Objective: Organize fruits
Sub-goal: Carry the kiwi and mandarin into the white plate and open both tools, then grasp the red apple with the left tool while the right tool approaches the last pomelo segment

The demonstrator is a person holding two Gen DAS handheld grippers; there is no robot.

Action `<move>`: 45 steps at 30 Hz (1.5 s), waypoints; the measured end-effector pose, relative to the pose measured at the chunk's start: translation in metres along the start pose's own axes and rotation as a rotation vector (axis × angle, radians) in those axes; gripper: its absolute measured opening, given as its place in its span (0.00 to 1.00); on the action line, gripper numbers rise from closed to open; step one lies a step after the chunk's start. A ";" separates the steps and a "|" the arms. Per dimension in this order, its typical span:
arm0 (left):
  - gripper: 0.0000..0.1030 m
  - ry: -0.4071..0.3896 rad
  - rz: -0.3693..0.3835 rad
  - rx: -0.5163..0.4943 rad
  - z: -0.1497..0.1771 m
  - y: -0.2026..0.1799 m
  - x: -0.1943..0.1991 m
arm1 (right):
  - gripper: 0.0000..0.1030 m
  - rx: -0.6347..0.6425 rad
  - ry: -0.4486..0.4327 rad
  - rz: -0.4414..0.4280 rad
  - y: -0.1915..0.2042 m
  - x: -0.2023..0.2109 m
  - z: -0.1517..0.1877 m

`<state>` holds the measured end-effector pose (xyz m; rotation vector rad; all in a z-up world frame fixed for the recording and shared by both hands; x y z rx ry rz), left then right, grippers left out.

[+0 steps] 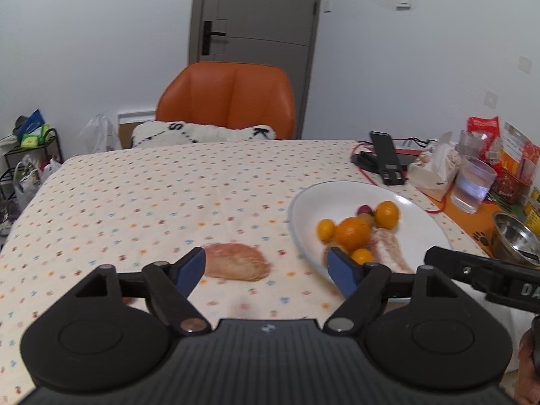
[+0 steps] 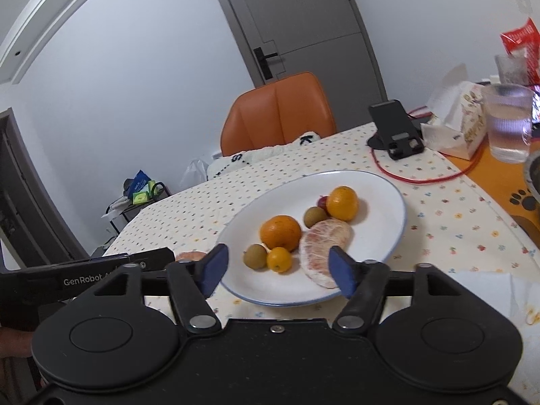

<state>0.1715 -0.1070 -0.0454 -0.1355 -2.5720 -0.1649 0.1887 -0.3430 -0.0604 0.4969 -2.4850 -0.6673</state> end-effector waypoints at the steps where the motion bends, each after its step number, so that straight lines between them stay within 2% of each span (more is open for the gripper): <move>1: 0.77 0.002 -0.008 0.005 0.001 0.004 0.001 | 0.68 0.005 0.002 -0.004 0.003 -0.001 0.001; 5: 0.79 0.009 -0.039 0.024 0.008 0.021 0.006 | 0.74 0.013 0.010 -0.014 0.013 -0.007 0.005; 12: 0.80 0.023 -0.078 0.054 0.021 0.049 0.013 | 0.79 0.023 0.033 -0.037 0.030 -0.019 0.013; 29: 0.79 0.034 -0.129 0.108 0.035 0.095 0.017 | 0.80 0.119 0.090 -0.096 0.071 -0.045 0.021; 35: 0.74 0.041 -0.125 0.136 0.038 0.104 0.008 | 0.80 0.133 0.101 -0.109 0.077 -0.055 0.021; 45: 0.56 0.100 -0.090 0.143 0.045 0.105 -0.018 | 0.79 0.162 0.138 -0.113 0.087 -0.076 0.021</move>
Point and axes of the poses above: each gripper's, at about its wrist camera, not at the fingertips, and x roughly against the way its jaws point, y to its left, z to its underside, the point moved 2 cm from there along -x, roughly the way its jaws point, and after that the axes turned 12 degrees about -x, right-handed, at the moved point
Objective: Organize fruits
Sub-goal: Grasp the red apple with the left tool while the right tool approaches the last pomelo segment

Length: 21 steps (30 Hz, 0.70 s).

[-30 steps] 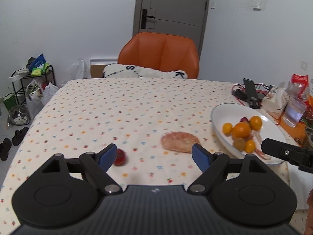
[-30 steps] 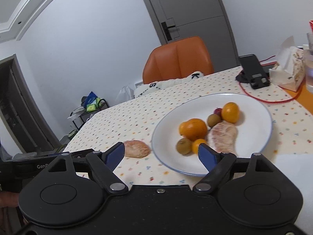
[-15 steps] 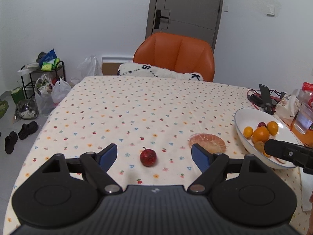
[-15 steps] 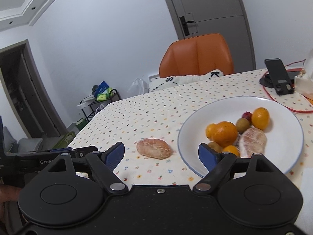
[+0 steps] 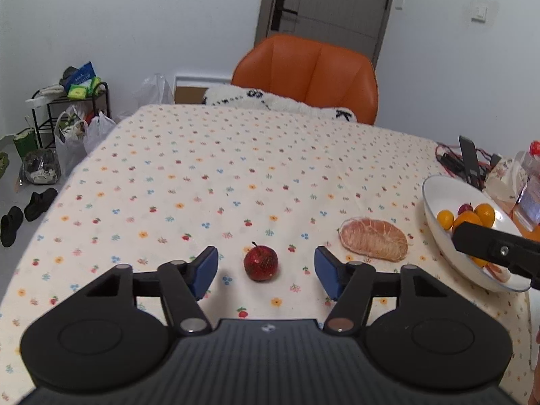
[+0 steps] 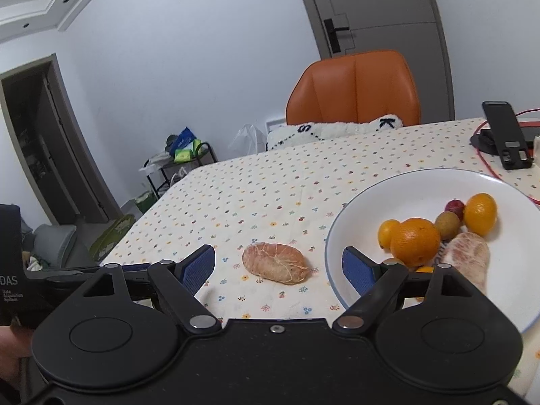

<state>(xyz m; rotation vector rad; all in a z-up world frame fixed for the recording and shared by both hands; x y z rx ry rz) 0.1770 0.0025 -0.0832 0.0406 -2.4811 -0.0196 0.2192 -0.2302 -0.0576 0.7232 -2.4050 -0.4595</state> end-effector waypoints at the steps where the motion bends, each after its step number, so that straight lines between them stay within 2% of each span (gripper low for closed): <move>1: 0.54 0.007 0.007 -0.010 -0.001 -0.001 -0.003 | 0.80 0.008 0.003 -0.002 0.002 -0.002 -0.001; 3: 0.50 0.018 0.007 -0.027 -0.003 -0.001 -0.008 | 0.80 0.019 0.003 -0.009 0.006 -0.005 -0.003; 5: 0.42 0.033 0.007 -0.017 -0.002 0.002 -0.014 | 0.80 0.021 0.004 -0.017 0.007 -0.009 -0.005; 6: 0.35 0.049 0.011 -0.008 0.000 0.004 -0.018 | 0.80 0.021 0.008 -0.016 0.008 -0.012 -0.006; 9: 0.23 0.038 0.010 -0.011 0.001 0.007 -0.018 | 0.80 0.022 0.021 -0.011 0.008 -0.019 -0.006; 11: 0.22 0.031 0.029 0.011 0.002 0.012 -0.018 | 0.80 0.020 0.026 -0.009 0.008 -0.023 -0.006; 21: 0.22 0.005 0.025 0.031 0.001 0.023 -0.011 | 0.79 0.050 0.031 0.001 0.012 -0.036 -0.009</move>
Point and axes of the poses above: each gripper's, at about its wrist camera, not at the fingertips, and x roughly against the way its jaws point, y to its left, z to its underside, the point moved 2 cm from there along -x, roughly the way its jaws point, and after that the axes turned 12 degrees about -x, right-handed, at the moved point
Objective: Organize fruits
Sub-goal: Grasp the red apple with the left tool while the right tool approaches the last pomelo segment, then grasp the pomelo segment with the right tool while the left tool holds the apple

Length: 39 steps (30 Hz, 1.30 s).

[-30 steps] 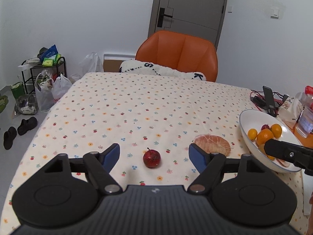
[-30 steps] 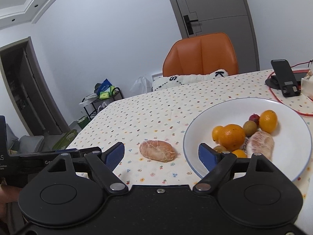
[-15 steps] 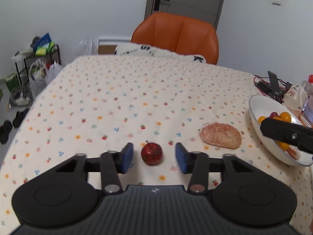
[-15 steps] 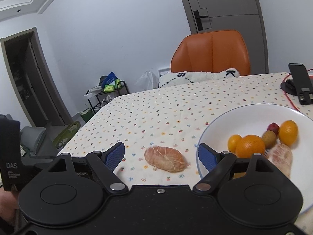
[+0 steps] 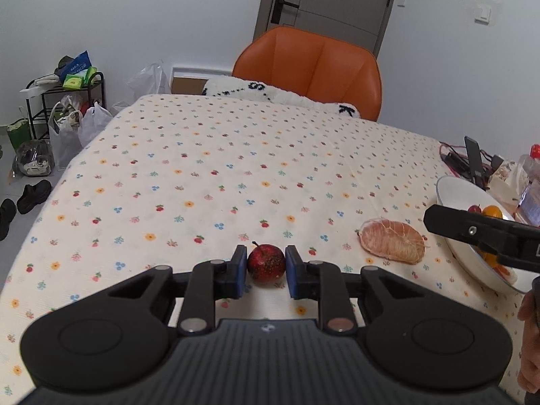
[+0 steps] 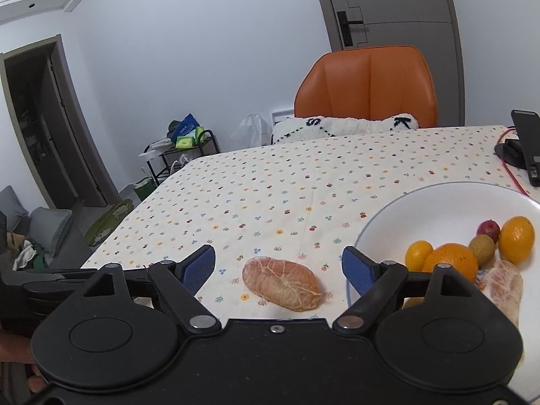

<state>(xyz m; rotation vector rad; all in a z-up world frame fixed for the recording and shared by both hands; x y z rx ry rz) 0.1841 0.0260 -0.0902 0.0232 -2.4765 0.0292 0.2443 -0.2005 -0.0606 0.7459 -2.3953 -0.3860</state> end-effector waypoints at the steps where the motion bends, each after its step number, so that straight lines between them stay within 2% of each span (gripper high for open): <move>1: 0.22 -0.003 -0.003 0.004 0.000 0.002 0.001 | 0.79 0.002 0.003 -0.004 0.002 -0.001 -0.001; 6: 0.22 -0.010 -0.021 0.022 0.000 0.011 0.006 | 0.79 0.030 0.018 -0.026 0.011 -0.014 -0.003; 14: 0.22 -0.029 -0.045 0.051 0.000 0.027 0.017 | 0.76 0.076 0.060 0.045 0.013 -0.037 0.004; 21: 0.22 -0.045 -0.042 0.067 0.002 0.031 0.025 | 0.72 0.136 0.113 0.071 0.022 -0.045 0.010; 25: 0.22 -0.049 -0.041 0.071 0.005 0.033 0.030 | 0.67 0.144 0.123 0.085 0.025 -0.040 0.012; 27: 0.22 -0.050 -0.042 0.076 0.006 0.034 0.033 | 0.60 0.145 0.128 0.091 0.026 -0.036 0.013; 36: 0.22 -0.056 -0.028 0.078 0.012 0.033 0.038 | 0.50 0.126 0.170 0.050 0.030 -0.020 0.020; 39: 0.22 -0.052 -0.024 0.078 0.014 0.033 0.037 | 0.50 0.122 0.178 0.032 0.033 -0.016 0.023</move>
Point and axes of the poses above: each gripper's, at about its wrist camera, not at the fingertips, and x roughly against the way its jaws point, y to its left, z to its underside, the point moved 2 cm from there along -x, roughly the way its jaws point, and after that the axes turned 12 degrees about -x, right-handed, at the moved point
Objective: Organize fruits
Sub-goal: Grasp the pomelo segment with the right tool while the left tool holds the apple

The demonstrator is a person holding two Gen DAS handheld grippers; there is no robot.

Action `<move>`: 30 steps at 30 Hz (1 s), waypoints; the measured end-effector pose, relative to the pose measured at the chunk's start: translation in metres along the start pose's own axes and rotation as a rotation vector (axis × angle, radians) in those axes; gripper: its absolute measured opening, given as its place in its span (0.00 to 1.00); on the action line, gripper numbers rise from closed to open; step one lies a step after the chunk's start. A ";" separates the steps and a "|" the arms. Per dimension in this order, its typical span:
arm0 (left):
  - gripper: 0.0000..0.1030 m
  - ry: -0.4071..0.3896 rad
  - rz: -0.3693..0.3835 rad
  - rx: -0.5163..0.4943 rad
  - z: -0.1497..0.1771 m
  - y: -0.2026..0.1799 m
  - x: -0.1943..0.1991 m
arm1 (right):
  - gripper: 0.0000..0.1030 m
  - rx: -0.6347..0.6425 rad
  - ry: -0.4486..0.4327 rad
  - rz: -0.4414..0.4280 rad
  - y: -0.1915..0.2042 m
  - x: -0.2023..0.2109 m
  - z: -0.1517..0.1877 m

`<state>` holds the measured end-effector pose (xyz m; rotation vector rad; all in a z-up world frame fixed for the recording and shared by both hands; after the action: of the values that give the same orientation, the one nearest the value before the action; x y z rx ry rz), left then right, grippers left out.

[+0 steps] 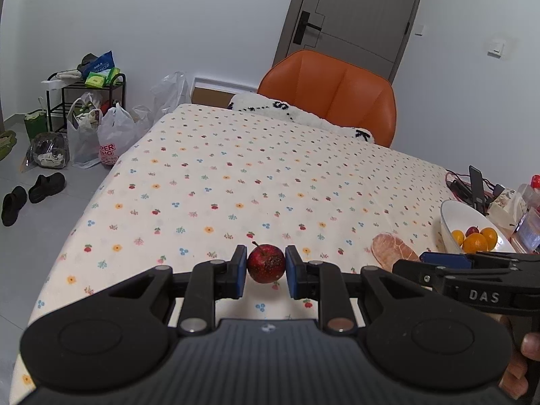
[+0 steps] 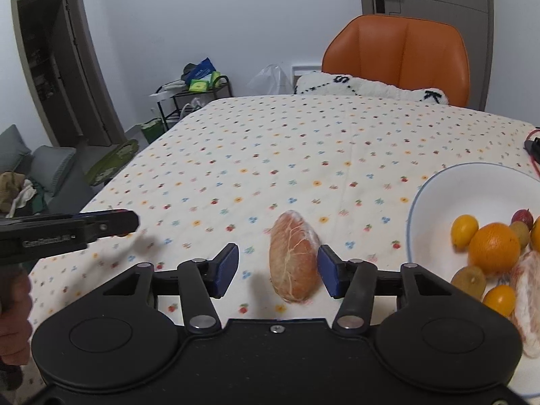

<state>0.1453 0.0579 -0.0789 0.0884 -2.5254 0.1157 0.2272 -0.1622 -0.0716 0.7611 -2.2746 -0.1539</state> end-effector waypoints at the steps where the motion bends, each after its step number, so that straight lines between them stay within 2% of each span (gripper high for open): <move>1: 0.22 0.001 0.001 0.000 0.001 0.000 0.000 | 0.50 0.000 -0.001 0.002 0.000 0.001 0.001; 8: 0.22 0.017 0.000 0.006 0.005 0.004 -0.009 | 0.51 -0.002 -0.024 0.033 -0.001 -0.005 -0.003; 18: 0.22 0.034 -0.014 0.020 0.008 0.011 -0.016 | 0.51 0.075 -0.012 0.082 0.008 -0.023 0.006; 19: 0.22 0.035 -0.015 0.019 0.008 0.011 -0.016 | 0.51 0.086 -0.013 0.090 0.009 -0.023 0.008; 20: 0.22 0.035 -0.015 0.017 0.008 0.010 -0.016 | 0.45 0.097 -0.016 0.095 0.010 -0.022 0.008; 21: 0.22 0.035 -0.014 0.017 0.008 0.009 -0.016 | 0.34 0.107 -0.020 0.101 0.011 -0.021 0.009; 30: 0.22 0.016 -0.003 0.001 0.003 -0.002 -0.006 | 0.32 0.057 -0.041 0.046 0.004 -0.001 0.010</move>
<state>0.1484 0.0553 -0.0846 0.0909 -2.5095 0.1158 0.2192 -0.1592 -0.0784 0.7403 -2.3424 -0.0844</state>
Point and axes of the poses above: each gripper's, at about its wrist camera, not at the fingertips, and x roughly against the way its jaws point, y to its left, z to its underside, the point moved 2 cm from there along -x, roughly the way its jaws point, and after that the axes turned 12 degrees about -x, right-handed, at the moved point
